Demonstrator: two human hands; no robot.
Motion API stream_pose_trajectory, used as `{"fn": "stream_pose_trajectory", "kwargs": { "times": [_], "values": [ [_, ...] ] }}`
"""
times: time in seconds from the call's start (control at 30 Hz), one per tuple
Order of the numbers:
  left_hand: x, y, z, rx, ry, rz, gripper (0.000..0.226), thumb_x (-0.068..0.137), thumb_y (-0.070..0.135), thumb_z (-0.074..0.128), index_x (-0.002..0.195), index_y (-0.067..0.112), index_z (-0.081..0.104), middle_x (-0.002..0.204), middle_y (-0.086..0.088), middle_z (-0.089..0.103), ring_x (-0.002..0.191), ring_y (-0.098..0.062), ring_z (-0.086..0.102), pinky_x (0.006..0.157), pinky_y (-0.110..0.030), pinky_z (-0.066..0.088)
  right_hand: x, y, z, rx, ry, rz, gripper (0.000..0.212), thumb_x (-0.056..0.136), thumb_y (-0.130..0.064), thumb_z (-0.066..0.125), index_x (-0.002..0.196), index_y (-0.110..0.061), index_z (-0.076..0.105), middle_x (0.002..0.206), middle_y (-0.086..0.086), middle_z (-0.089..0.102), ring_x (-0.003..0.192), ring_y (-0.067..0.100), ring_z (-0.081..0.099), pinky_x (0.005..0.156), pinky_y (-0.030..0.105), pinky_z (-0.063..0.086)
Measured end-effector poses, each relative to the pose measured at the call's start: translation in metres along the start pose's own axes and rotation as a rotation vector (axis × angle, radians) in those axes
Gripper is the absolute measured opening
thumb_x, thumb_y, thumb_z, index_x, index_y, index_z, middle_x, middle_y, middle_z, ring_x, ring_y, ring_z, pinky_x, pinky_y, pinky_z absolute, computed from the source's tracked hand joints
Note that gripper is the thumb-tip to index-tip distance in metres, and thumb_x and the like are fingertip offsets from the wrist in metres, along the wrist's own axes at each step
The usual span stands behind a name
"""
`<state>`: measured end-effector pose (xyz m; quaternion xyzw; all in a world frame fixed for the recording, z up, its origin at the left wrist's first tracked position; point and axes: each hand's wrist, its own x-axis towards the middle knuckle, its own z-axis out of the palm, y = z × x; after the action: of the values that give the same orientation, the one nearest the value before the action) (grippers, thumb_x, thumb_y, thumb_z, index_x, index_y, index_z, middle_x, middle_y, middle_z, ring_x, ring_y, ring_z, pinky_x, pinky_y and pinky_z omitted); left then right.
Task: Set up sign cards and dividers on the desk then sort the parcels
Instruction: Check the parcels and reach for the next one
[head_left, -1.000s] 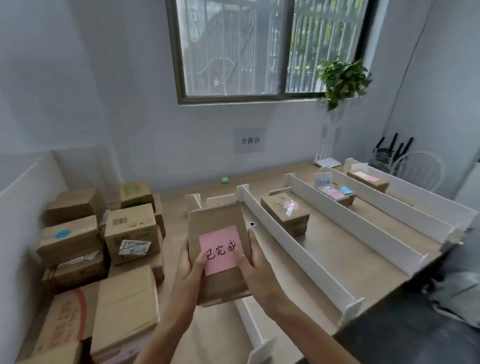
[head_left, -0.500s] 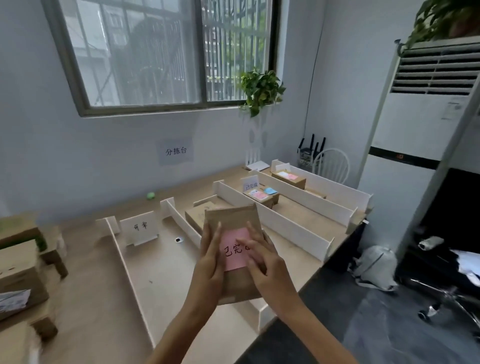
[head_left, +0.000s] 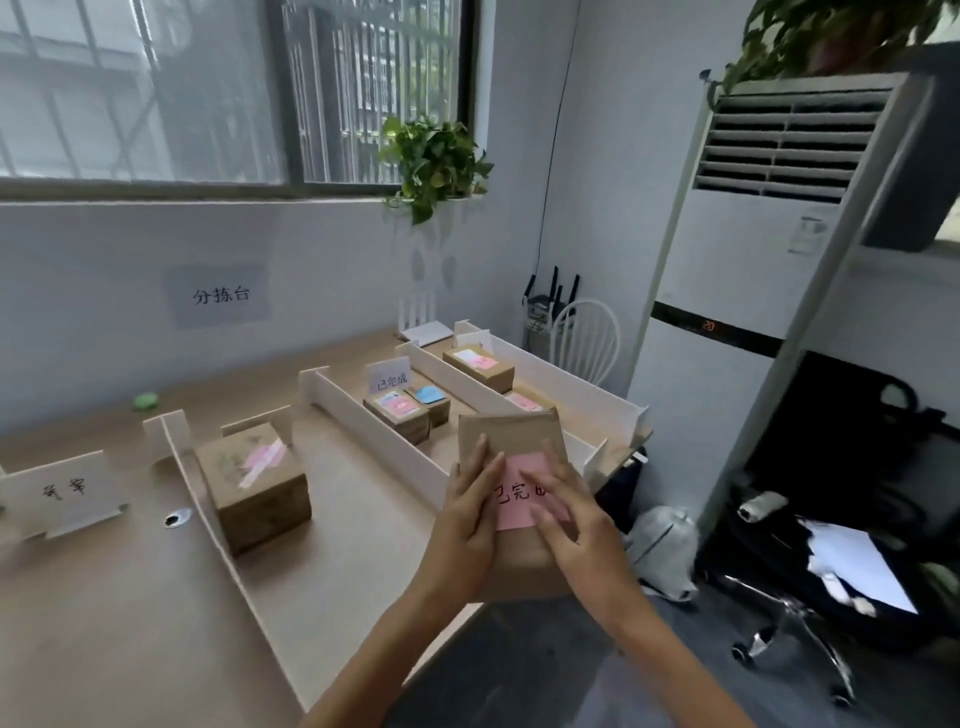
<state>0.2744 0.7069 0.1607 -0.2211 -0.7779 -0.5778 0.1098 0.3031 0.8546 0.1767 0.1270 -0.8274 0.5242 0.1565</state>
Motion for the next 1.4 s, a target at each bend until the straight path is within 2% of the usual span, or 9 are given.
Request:
{"fn": "stream_pose_trajectory", "kwargs": {
  "times": [0.1,0.23,0.43,0.67,0.93,1.03,1.2,1.3,1.4],
  "values": [
    [0.036,-0.025,0.025,0.028,-0.022,-0.005,0.044,0.097,0.01,0.037,0.135,0.031,0.038,0.149,0.021,0.021,0.142,0.003,0.013,0.12,-0.044,0.013,0.029,0.032,-0.017,0.067,-0.053,0.028,0.03,0.093,-0.019,0.055,0.113,-0.039,0.065,0.145,-0.019,0.036,0.128,-0.02,0.029,0.096,-0.003,0.027],
    [0.088,-0.061,0.048,0.03,-0.011,-0.091,0.045,0.099,0.01,0.038,0.137,0.035,0.037,0.151,0.024,0.015,0.145,-0.007,0.008,0.12,-0.041,0.012,0.084,0.08,-0.024,0.063,-0.114,0.031,0.031,0.093,-0.017,0.055,0.103,-0.043,0.068,0.146,-0.019,0.037,0.134,-0.013,0.025,0.103,0.001,0.024],
    [0.184,-0.122,0.067,0.005,0.023,-0.174,0.043,0.1,0.019,0.036,0.13,0.049,0.034,0.152,0.024,0.017,0.143,-0.007,0.017,0.119,-0.036,0.019,0.195,0.15,-0.025,0.028,-0.177,0.087,0.021,0.091,-0.025,0.057,0.098,-0.04,0.071,0.141,-0.022,0.04,0.133,-0.01,0.03,0.112,0.019,0.025],
    [0.279,-0.185,0.07,0.035,0.068,-0.297,0.04,0.097,0.01,0.041,0.136,0.019,0.046,0.147,0.013,0.029,0.138,-0.007,0.027,0.113,-0.021,0.017,0.321,0.219,-0.023,0.082,-0.384,0.12,0.038,0.093,-0.01,0.053,0.089,-0.042,0.072,0.139,-0.012,0.05,0.133,-0.003,0.036,0.113,0.027,0.025],
    [0.333,-0.271,0.068,0.059,0.114,-0.618,0.031,0.095,0.014,0.043,0.122,0.024,0.054,0.146,0.003,0.036,0.131,-0.013,0.036,0.112,-0.032,0.028,0.415,0.306,0.026,0.063,-0.661,0.224,0.037,0.096,-0.004,0.043,0.093,-0.027,0.072,0.13,-0.01,0.056,0.122,0.005,0.047,0.097,0.015,0.032],
    [0.351,-0.305,0.065,0.04,0.186,-0.755,0.031,0.093,0.009,0.041,0.117,0.022,0.056,0.139,0.001,0.043,0.124,-0.012,0.041,0.105,-0.027,0.032,0.446,0.341,0.061,0.084,-0.744,0.261,0.039,0.094,-0.001,0.041,0.094,-0.027,0.069,0.127,-0.005,0.059,0.119,0.009,0.049,0.091,0.011,0.033],
    [0.373,-0.357,0.058,0.06,0.278,-0.898,0.041,0.087,-0.005,0.036,0.111,0.024,0.053,0.13,0.001,0.047,0.119,-0.011,0.043,0.089,-0.014,0.031,0.485,0.388,0.115,0.082,-0.883,0.272,0.048,0.09,0.001,0.039,0.084,-0.036,0.07,0.125,-0.005,0.061,0.12,0.011,0.051,0.102,0.024,0.036],
    [0.381,-0.39,0.051,0.136,0.306,-0.953,0.052,0.077,-0.015,0.034,0.106,0.024,0.053,0.122,0.004,0.048,0.118,-0.01,0.043,0.082,0.003,0.031,0.499,0.406,0.147,0.056,-0.946,0.255,0.05,0.085,0.007,0.037,0.089,-0.03,0.071,0.128,0.0,0.059,0.124,0.012,0.048,0.1,0.019,0.034],
    [0.379,-0.422,0.048,0.247,0.35,-0.996,0.052,0.075,-0.012,0.036,0.107,0.026,0.053,0.129,-0.001,0.049,0.125,-0.018,0.043,0.104,-0.018,0.035,0.502,0.426,0.175,0.018,-1.027,0.208,0.046,0.088,0.007,0.037,0.102,-0.023,0.069,0.133,0.002,0.055,0.129,0.013,0.043,0.099,0.014,0.029]
  ]
}}
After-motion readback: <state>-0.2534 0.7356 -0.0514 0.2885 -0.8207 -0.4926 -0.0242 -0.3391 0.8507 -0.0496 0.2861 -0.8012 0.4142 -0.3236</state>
